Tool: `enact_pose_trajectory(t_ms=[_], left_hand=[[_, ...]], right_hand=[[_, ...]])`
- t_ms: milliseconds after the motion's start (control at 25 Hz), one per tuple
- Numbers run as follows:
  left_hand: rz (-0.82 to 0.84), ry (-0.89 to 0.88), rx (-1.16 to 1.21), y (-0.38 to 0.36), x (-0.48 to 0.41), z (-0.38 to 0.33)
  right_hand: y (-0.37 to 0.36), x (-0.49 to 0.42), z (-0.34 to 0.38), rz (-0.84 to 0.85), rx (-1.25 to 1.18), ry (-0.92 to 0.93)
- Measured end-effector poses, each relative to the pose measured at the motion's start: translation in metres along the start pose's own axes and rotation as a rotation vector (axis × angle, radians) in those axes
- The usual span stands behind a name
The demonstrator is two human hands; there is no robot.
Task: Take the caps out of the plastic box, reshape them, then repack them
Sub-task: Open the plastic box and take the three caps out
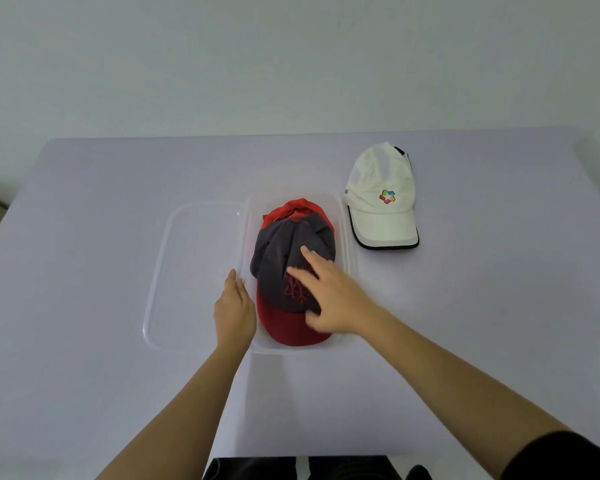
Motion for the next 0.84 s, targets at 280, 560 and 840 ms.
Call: enact_pose_trajectory(t_ms=[280,560,840], left_hand=[[-0.014,-0.017,-0.031,0.003,0.007,-0.007],[0.010,-0.031,-0.022,0.003,0.009,-0.009],[0.015,-0.048,-0.051,0.004,0.009,-0.010]], right_hand=[[-0.028,-0.014,0.005,0.313,0.302,-0.194],[-0.021,-0.013,0.018,0.316,0.181,-0.243],[0.015,0.017,0.033,-0.343,-0.010,-0.146]])
Point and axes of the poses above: each hand's wrist, its own x-axis away from the middle knuckle, its own y-axis out of the back of the hand, z = x × y, the point moved 3 cm from there along -x, towards the middle knuckle, and after that the axes turned 4 degrees about z, right-handed, at the moved point
